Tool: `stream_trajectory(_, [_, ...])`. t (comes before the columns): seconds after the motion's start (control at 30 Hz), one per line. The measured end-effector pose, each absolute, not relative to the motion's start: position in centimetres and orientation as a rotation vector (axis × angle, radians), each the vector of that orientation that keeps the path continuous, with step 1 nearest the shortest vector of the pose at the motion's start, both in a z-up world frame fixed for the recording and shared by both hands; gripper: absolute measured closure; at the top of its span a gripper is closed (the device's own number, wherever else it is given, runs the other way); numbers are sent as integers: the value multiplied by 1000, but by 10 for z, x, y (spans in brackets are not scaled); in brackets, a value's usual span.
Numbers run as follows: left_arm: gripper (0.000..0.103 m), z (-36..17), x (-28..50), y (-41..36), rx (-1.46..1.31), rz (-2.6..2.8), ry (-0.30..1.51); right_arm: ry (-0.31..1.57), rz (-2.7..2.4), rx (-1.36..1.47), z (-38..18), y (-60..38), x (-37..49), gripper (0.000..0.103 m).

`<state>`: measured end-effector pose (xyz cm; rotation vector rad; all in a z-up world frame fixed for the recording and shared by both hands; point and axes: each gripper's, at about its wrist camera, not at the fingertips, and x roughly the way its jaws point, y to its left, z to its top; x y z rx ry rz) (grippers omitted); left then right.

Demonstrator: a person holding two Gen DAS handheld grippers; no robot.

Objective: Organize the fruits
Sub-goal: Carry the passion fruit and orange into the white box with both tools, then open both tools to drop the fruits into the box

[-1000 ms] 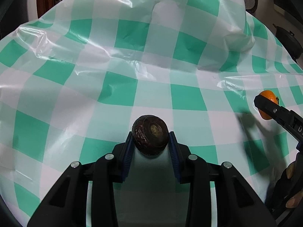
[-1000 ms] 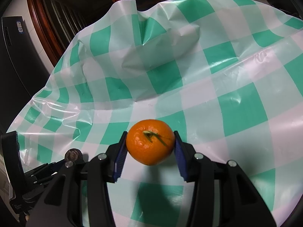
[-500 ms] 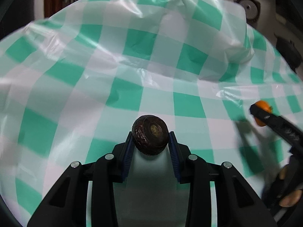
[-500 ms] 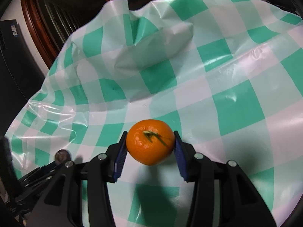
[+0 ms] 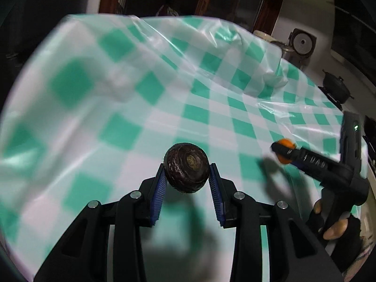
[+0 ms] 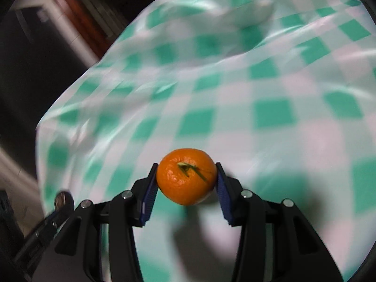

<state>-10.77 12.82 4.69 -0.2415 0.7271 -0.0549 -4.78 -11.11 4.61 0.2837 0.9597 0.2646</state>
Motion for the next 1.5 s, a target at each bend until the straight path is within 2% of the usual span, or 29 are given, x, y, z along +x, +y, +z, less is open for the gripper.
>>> stream_trajectory(0.3, [68,82,-270,248,-288,132,587,955,672,3,64,53,-147,56])
stream_trajectory(0.6, [68,42,-380,329,-319,388,661,914,1030,-245,82,177,-240,56])
stream_trajectory(0.8, [68,-7,-401,350,-374,433,779,998,1213,-479,43,249,-298,56])
stream_trajectory(1.1, [68,-110,-385,363,-394,474,1051,1193,1180,-895,-80,293,-344,56])
stream_trajectory(1.37, [68,-157,-374,373,-482,455,1191,1344,1146,-989,-133,318,-342,56])
stream_trajectory(1.5, [68,-173,-366,374,-517,457,1246,1349,1144,-1039,-141,322,-345,56])
